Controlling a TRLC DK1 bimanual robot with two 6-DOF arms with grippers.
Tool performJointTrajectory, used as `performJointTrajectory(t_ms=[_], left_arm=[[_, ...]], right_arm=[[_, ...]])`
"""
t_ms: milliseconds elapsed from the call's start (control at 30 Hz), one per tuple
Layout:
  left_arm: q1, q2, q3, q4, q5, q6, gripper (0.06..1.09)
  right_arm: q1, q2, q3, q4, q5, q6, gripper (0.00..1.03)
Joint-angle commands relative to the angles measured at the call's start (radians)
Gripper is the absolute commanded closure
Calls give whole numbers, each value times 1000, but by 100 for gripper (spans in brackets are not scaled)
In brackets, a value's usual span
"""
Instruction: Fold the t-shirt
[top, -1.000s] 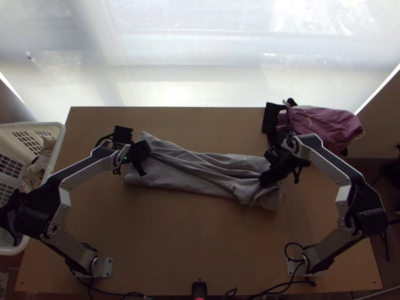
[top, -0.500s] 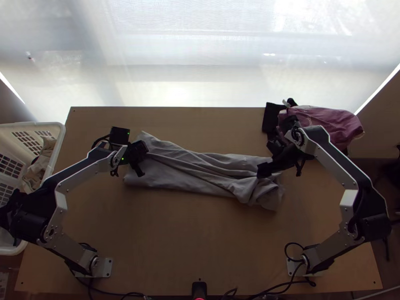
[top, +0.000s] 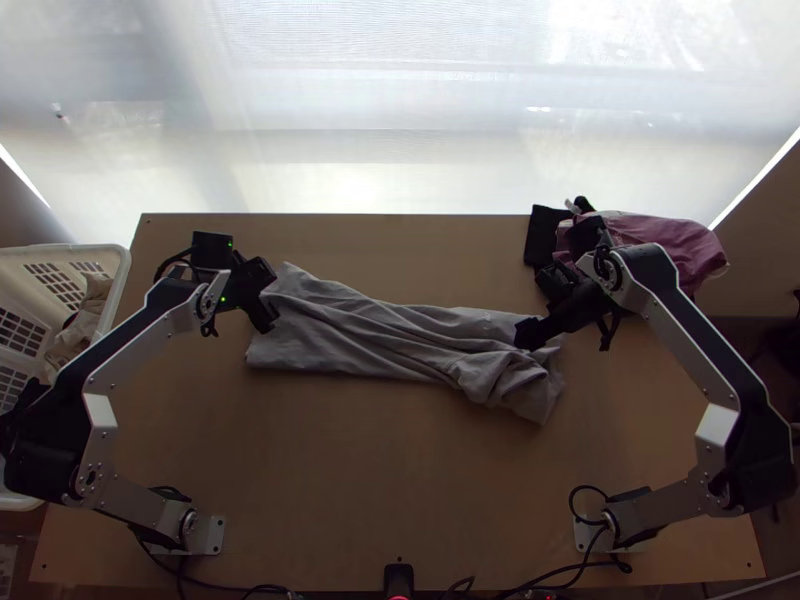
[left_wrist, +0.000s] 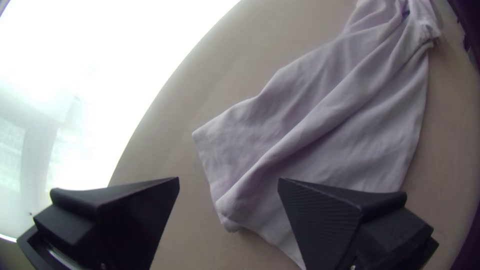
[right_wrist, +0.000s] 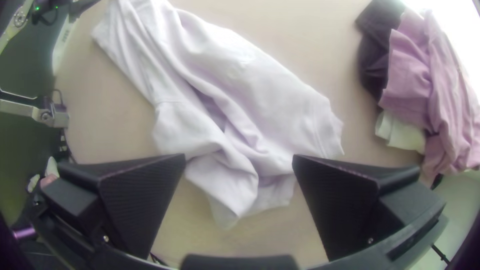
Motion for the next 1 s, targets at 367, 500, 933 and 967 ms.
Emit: performJointTrajectory(t_ms=[367, 500, 933, 967], left_arm=[[-108, -449, -478, 277, 2, 116, 10], [-137, -493, -544, 256, 36, 205, 10], [-266, -435, -751, 535, 99, 346, 10], [-285, -433, -768, 538, 98, 354, 10]], right_arm=[[207, -100, -63, 131, 168, 25, 82], [243, -120, -133, 217, 185, 28, 100], [329, -53, -333, 510, 285, 37, 100], [329, -47, -336, 521, 285, 37, 100]])
